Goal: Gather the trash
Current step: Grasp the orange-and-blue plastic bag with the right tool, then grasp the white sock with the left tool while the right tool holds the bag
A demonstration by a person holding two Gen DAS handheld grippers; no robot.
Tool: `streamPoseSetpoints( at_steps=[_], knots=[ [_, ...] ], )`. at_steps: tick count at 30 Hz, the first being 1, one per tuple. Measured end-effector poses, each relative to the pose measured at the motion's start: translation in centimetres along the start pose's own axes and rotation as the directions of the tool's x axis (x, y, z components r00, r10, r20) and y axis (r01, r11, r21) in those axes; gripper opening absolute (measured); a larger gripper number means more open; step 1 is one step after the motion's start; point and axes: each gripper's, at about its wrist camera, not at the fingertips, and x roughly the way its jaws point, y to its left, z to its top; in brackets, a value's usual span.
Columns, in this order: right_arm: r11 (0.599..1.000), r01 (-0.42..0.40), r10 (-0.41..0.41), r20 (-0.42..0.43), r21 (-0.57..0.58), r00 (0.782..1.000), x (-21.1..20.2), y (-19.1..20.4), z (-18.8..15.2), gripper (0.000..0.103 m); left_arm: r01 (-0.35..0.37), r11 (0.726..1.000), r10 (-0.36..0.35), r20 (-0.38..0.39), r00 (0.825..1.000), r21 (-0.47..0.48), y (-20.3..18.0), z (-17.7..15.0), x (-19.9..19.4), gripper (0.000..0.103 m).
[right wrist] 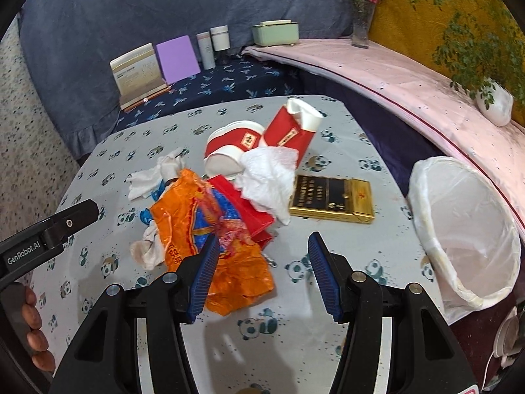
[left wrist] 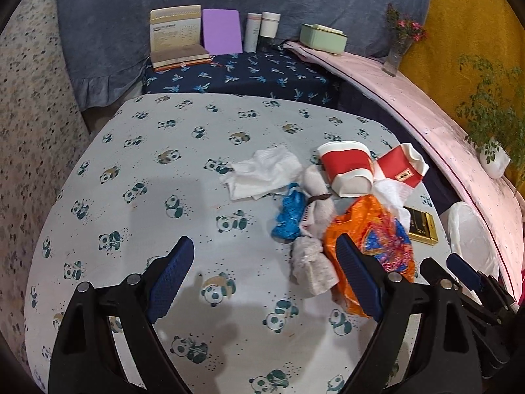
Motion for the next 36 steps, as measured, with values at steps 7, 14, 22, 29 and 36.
streamPoseSetpoints(
  at_steps=[7, 14, 22, 29, 36],
  knots=[
    [0.999, 0.004, -0.005, -0.040, -0.036, 0.999, 2.5, 1.6, 0.0, 0.055, -0.007, 1.000, 0.007, -0.012, 1.000, -0.028, 1.5, -0.1, 0.8, 0.084],
    [0.999, -0.005, 0.001, -0.097, -0.048, 0.995, 4.6, 2.2, -1.0, 0.043, -0.012, 0.999, 0.012, -0.025, 1.000, -0.035, 2.1, 0.0, 1.6, 0.084],
    [0.999, -0.018, 0.016, -0.055, -0.042, 0.998, 2.6, 1.1, -0.7, 0.012, -0.007, 1.000, 0.006, -0.040, 0.999, -0.019, 1.3, 0.1, 2.4, 0.084],
    [1.000, -0.026, 0.026, 0.005, -0.016, 1.000, 0.2, -0.1, 0.3, 0.009, 0.002, 1.000, -0.002, -0.043, 0.999, 0.009, -0.2, 0.4, 2.7, 0.084],
    [0.999, -0.006, 0.002, 0.074, 0.053, 0.997, -1.9, -2.6, 1.9, 0.009, 0.024, 0.998, -0.022, -0.048, 0.999, 0.053, -3.0, 1.2, 3.8, 0.084]
  ],
)
